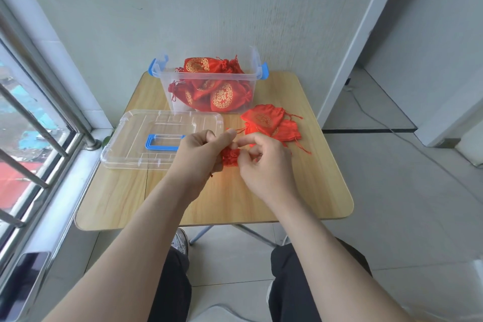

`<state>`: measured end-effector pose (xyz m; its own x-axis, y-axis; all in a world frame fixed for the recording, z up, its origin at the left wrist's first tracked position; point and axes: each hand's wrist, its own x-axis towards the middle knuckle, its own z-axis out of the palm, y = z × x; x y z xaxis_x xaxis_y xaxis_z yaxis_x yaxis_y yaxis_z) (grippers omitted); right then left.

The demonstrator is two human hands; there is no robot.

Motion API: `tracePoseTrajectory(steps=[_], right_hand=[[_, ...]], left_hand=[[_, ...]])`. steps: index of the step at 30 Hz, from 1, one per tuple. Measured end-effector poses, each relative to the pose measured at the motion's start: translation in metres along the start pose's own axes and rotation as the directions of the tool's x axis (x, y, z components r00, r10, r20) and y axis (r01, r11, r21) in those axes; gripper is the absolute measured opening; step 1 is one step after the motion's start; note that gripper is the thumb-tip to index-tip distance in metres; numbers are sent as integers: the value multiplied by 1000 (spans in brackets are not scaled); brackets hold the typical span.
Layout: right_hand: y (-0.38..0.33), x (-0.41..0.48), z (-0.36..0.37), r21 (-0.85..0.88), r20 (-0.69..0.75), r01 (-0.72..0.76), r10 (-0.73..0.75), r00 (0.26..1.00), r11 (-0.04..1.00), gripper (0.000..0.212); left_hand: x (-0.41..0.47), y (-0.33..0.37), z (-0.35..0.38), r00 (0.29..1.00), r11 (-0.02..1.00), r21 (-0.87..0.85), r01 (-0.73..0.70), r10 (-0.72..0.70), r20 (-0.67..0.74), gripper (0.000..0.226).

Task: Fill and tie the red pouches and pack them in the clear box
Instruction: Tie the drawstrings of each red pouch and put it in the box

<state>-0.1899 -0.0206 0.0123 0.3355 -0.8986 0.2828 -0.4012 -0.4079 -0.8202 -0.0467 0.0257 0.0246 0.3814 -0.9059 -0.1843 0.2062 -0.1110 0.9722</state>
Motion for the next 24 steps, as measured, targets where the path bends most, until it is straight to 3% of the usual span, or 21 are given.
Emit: tracePoseTrajectory(steps=[9, 14, 18, 24], right_hand=[[6, 4, -6, 5, 53, -57, 56, 997, 998, 22], [9, 7, -5, 9, 78, 7, -7, 997, 1000, 22], [16, 11, -6, 68, 106, -60, 52, 993, 996, 14], [16, 12, -12, 59, 87, 19, -25, 996, 998, 8]], left_hand=[[1, -5, 6, 975, 978, 175, 115, -145, 168, 33], [1, -7, 9, 988, 946, 325, -17, -34, 152, 34], [2, -7, 7, 994, 946, 319, -48, 14, 109, 39], [2, -4, 4, 990, 963, 263, -52, 15, 141, 40]])
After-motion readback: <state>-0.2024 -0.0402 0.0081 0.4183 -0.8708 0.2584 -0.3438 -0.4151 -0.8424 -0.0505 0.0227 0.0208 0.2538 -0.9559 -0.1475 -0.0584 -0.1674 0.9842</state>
